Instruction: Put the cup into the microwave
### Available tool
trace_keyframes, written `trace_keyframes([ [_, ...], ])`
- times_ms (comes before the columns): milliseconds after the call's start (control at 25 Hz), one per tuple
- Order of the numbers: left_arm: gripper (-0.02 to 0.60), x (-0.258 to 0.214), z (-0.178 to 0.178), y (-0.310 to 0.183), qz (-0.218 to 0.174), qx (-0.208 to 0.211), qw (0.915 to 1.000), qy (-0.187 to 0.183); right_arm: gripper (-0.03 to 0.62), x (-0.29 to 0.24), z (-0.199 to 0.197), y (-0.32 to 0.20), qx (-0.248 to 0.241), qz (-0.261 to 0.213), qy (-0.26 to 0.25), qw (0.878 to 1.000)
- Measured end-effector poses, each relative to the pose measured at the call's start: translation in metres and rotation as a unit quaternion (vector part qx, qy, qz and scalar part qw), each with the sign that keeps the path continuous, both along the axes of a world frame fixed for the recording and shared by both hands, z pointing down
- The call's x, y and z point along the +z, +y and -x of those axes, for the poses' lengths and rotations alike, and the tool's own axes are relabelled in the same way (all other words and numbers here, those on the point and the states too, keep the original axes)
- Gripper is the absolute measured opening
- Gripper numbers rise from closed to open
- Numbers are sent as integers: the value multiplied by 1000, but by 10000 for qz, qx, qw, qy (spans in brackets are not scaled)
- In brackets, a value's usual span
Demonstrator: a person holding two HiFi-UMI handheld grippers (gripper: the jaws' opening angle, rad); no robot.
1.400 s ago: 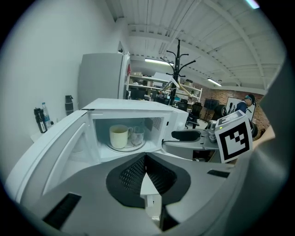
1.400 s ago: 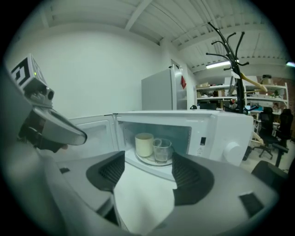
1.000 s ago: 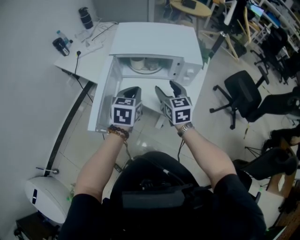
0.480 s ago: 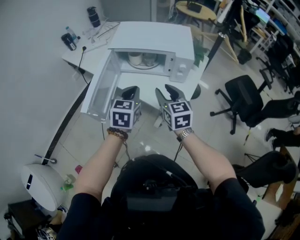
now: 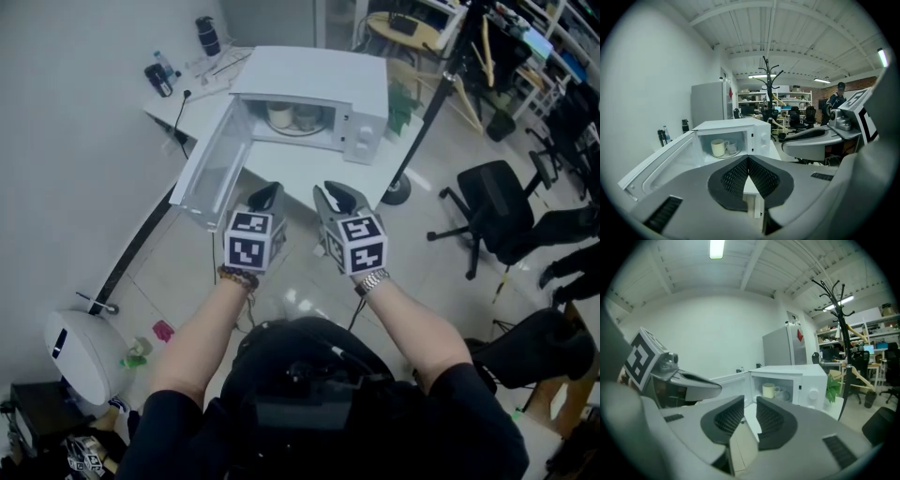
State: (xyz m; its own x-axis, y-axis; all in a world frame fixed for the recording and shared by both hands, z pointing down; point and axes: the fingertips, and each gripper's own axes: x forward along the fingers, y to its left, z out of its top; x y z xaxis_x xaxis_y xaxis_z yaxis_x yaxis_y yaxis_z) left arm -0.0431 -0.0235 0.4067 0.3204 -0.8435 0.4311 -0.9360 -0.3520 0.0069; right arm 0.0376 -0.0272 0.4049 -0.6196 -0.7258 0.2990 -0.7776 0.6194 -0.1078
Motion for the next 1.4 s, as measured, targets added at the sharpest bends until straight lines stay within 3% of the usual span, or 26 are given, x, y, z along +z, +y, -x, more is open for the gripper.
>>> trace_keyframes([
  [360,2,-11,1,19,-164,284,9995,12,55,-14,6,21,153,-83,-96,9998],
  [640,2,-16,25,34,-241,504,9984,131,15,-19,31,40,346,-117,-24,9993],
  [1040,2,-24,50,54,-292,965,9945,286,12,-31,61,67,674,-217,63,9975],
  [1400,2,-28,46,60,-388,865,9949,350,12,-36,63,81,429,-259,158,9986],
])
